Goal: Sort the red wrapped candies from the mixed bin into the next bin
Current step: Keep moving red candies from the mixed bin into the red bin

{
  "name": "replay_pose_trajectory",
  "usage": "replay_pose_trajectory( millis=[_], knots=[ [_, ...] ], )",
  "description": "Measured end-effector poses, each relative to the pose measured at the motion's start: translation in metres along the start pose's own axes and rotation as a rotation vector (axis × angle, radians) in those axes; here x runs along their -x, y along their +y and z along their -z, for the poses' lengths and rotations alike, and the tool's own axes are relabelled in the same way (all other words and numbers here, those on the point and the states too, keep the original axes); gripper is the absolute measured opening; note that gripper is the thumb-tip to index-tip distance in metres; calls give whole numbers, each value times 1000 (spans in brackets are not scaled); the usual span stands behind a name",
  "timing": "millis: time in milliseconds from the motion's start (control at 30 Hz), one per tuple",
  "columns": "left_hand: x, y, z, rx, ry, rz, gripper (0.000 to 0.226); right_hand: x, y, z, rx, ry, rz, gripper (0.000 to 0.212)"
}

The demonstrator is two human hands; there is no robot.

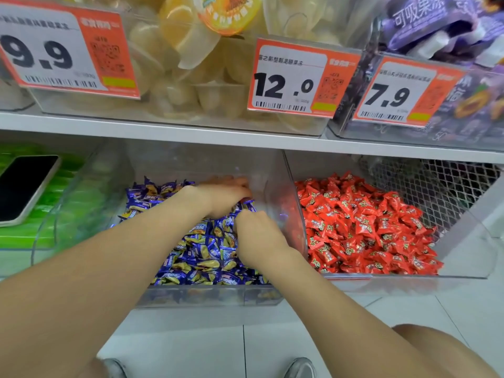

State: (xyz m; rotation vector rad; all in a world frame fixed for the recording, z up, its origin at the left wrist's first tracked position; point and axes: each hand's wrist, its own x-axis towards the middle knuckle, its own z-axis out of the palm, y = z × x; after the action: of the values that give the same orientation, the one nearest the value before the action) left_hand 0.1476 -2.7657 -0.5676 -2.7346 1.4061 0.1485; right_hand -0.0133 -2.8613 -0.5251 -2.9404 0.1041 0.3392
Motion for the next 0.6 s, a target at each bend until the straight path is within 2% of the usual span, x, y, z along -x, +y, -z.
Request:
replay_pose_trajectory(
  millis=[67, 133, 167, 233, 367, 467, 600],
  knots=[
    [9, -5, 0, 7, 13, 52, 42, 1, -3, 3, -39, -17, 0, 36],
    [19, -11, 1, 79, -10, 114, 23, 1, -3, 6, -107, -30, 14, 18],
    [24, -13, 2, 114, -14, 144, 17, 0, -2, 7, -161, -29, 30, 22],
    [36, -14, 7, 199, 16, 191, 14, -2, -2, 7, -291, 11, 59, 36],
    [70, -8, 34, 436, 123, 246, 15, -5, -8, 14, -586, 118, 20, 28],
    [98, -3, 57, 556, 217, 357, 12, -1, -10, 25, -653, 198, -4, 37],
    [128, 7, 76, 871, 270, 491, 12, 5, -18, 33, -888, 257, -28, 21]
  ],
)
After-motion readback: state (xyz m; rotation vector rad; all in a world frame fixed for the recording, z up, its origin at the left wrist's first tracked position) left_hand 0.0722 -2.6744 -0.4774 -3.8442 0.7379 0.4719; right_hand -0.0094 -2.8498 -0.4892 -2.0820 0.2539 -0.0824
